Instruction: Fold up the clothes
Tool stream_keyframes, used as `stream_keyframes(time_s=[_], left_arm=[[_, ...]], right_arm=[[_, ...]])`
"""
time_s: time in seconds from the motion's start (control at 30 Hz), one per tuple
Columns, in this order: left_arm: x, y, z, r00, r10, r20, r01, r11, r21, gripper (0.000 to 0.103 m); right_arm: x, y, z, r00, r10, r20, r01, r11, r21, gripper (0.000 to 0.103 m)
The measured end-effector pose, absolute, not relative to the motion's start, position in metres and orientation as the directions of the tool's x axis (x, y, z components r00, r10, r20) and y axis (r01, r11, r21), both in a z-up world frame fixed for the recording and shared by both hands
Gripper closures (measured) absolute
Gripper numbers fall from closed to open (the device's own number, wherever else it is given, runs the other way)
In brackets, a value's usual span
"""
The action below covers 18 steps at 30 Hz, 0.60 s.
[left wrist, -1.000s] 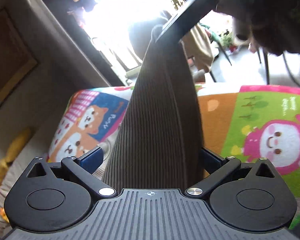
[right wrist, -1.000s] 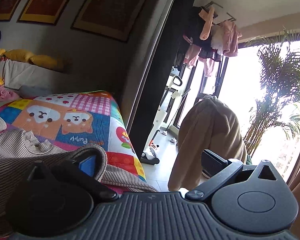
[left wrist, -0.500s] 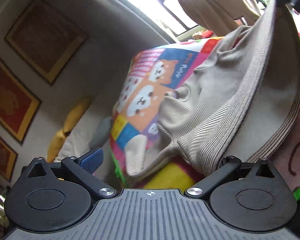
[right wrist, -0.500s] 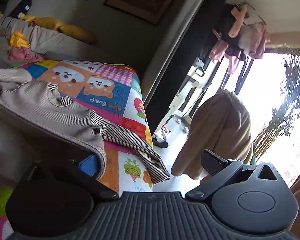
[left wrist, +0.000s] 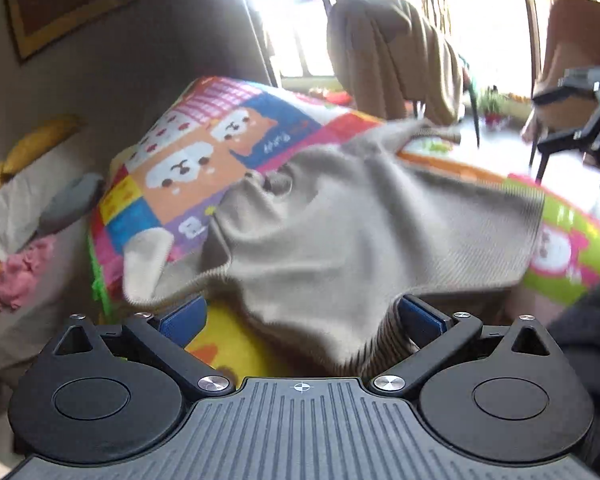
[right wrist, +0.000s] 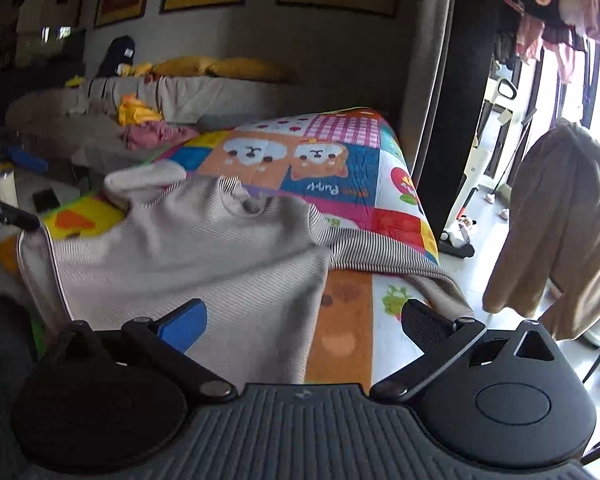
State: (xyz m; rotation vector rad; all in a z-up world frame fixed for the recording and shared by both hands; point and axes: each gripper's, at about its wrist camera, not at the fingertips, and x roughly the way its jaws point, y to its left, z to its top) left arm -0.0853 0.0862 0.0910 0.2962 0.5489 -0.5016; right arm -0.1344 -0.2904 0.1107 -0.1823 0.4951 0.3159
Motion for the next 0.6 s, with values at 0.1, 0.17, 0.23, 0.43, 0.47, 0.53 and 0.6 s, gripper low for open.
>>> stream_keyframes(time_s=[0.1,0.17,0.23,0.43,0.47,0.53,0.6], left_arm=[[-0.038,0.098,0.097,0.703,-0.488,-0.517,0.534,0.843,-0.070,0.000],[-0.012,0.108,0.096,0.692,-0.528,-0.492,0.521,0.837,-0.166,0.000],[0.010,0.116,0.093,0.742,-0.458,-0.491,0.450,0.882,-0.142,0.000],[0.091,0.140,0.059,0.836,0.103,-0.539,0.037,0.969,0.244,0.000],[0.105,0.146,0.052,0.813,0.129,-0.568,0.027,0.966,0.258,0.000],[0.126,0.148,0.033,0.777,0.179,-0.604,0.032,0.946,0.321,0.000],[0.136,0.142,0.012,0.772,0.278,-0.572,0.019,0.889,0.458,0.000]], right_arm=[[-0.074,-0.273,0.108,0.800,0.279,-0.532,-0.352,0.935,-0.038,0.000],[-0.033,-0.256,0.095,0.767,0.289,-0.573,-0.367,0.930,-0.022,0.000],[0.003,-0.240,0.078,0.736,0.294,-0.610,-0.372,0.928,-0.002,0.000],[0.073,-0.208,0.024,0.648,0.316,-0.693,-0.351,0.931,0.097,0.000],[0.077,-0.204,0.018,0.642,0.316,-0.698,-0.350,0.932,0.100,0.000],[0.082,-0.194,0.010,0.646,0.298,-0.702,-0.359,0.931,0.065,0.000],[0.084,-0.186,0.005,0.652,0.281,-0.705,-0.369,0.929,0.029,0.000]])
